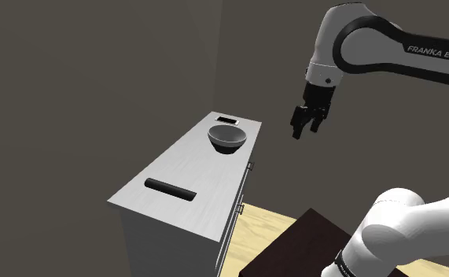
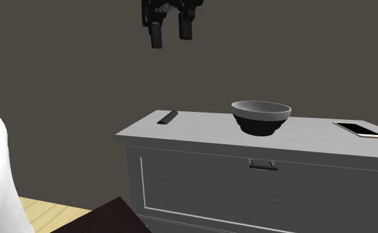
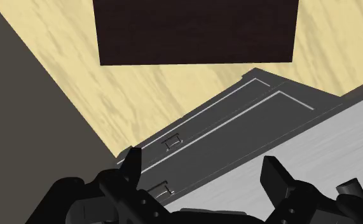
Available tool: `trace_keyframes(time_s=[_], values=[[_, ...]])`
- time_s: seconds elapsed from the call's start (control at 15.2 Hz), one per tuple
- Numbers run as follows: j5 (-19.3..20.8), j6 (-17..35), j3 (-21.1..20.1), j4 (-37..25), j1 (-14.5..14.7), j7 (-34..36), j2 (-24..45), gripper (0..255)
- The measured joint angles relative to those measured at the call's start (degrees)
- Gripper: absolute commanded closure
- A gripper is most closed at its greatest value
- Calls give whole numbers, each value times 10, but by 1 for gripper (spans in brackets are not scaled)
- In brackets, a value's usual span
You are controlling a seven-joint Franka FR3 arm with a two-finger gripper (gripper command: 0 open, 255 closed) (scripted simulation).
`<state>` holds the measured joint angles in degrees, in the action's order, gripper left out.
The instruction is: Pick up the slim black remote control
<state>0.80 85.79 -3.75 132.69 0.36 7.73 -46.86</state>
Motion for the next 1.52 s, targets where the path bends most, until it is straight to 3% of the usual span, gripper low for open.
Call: trace_keyframes(time_s=[0.26,0.73,1.52], values=[[-8,28,-7,2,9,-4,27,0],[-34,131,-36,-3,38,-15,137,0],[-47,259,-92,-102,79,-32,365,0]])
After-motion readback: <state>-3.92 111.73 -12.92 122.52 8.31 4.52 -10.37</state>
